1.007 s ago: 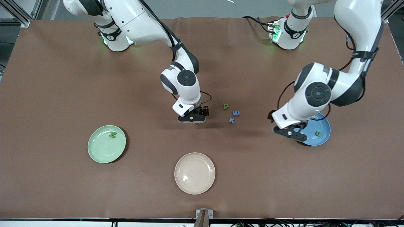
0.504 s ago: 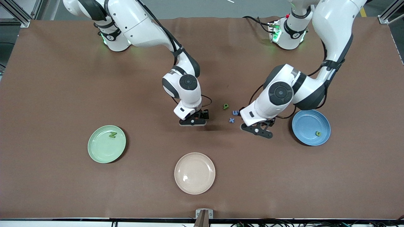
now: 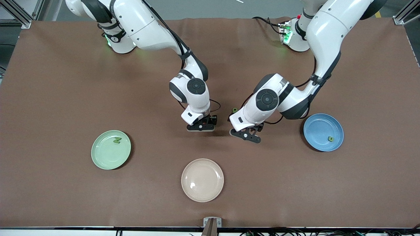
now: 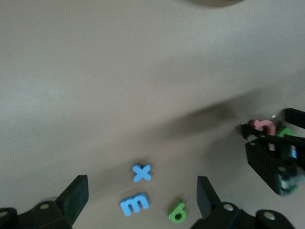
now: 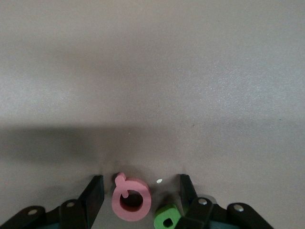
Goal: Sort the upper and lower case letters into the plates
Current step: 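Carry the pink letter to the green plate while the left gripper grasps the blue x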
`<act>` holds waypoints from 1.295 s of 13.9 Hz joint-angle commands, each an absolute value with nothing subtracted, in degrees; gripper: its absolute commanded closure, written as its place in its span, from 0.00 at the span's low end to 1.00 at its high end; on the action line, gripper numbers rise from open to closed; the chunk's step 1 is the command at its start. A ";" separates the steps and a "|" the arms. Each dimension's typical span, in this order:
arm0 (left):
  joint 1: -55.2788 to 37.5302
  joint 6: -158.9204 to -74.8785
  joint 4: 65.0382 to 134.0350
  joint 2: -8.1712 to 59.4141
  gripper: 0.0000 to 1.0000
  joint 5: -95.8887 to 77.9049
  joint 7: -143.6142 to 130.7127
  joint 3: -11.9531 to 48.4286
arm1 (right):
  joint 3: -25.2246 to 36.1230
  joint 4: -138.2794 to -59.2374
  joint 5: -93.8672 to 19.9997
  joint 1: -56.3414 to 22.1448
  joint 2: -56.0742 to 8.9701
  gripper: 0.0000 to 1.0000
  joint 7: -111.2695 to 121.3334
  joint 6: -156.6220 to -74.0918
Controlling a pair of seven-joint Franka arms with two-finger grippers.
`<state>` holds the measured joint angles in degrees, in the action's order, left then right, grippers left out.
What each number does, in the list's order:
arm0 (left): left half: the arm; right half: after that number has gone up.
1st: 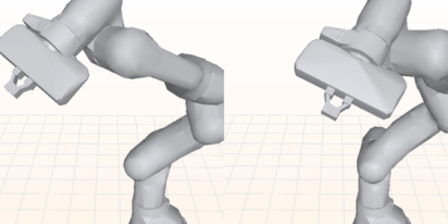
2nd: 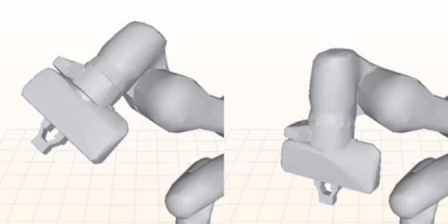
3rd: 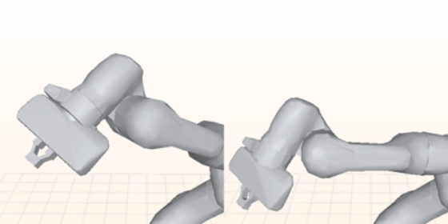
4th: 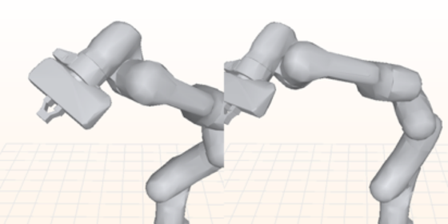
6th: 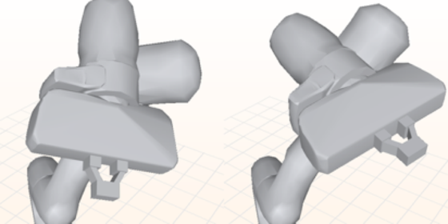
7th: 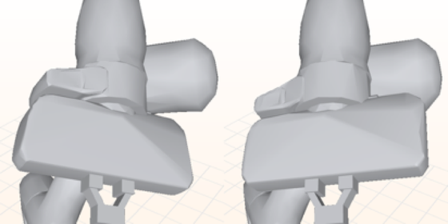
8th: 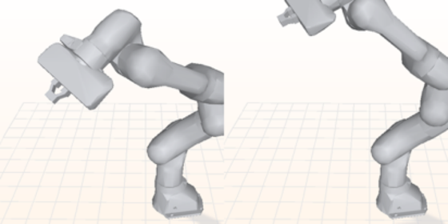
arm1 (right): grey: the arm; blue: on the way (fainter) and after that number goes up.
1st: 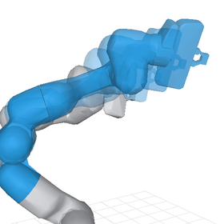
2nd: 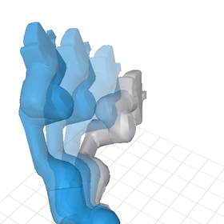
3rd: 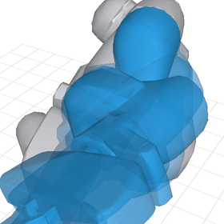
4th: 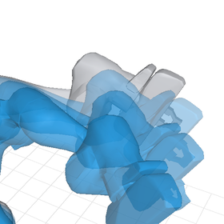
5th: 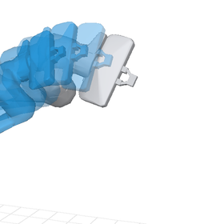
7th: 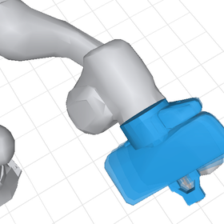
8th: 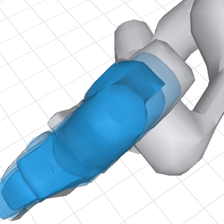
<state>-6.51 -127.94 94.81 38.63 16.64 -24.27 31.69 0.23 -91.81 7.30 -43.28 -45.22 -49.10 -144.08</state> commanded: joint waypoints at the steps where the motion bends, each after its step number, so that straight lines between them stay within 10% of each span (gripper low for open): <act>1: -7.73 -129.72 94.12 41.13 0.00 22.92 -28.46 30.76 | 0.18 -91.23 8.26 -43.51 -45.44 0.33 -51.24 -144.23; 4: -7.21 -132.18 98.16 41.22 0.00 24.52 -30.94 30.76 | 0.18 -91.41 8.26 -43.51 -45.26 0.42 -51.24 -144.23; 9: -7.47 -137.72 103.09 41.22 0.02 24.78 -32.87 29.98 | 0.09 -91.49 8.00 -43.07 -45.26 1.00 -51.68 -143.88; 18: -8.61 -138.87 103.80 42.45 0.31 25.13 -35.32 29.36 | -4.46 -92.54 6.42 -23.95 -39.12 1.00 -30.29 -137.65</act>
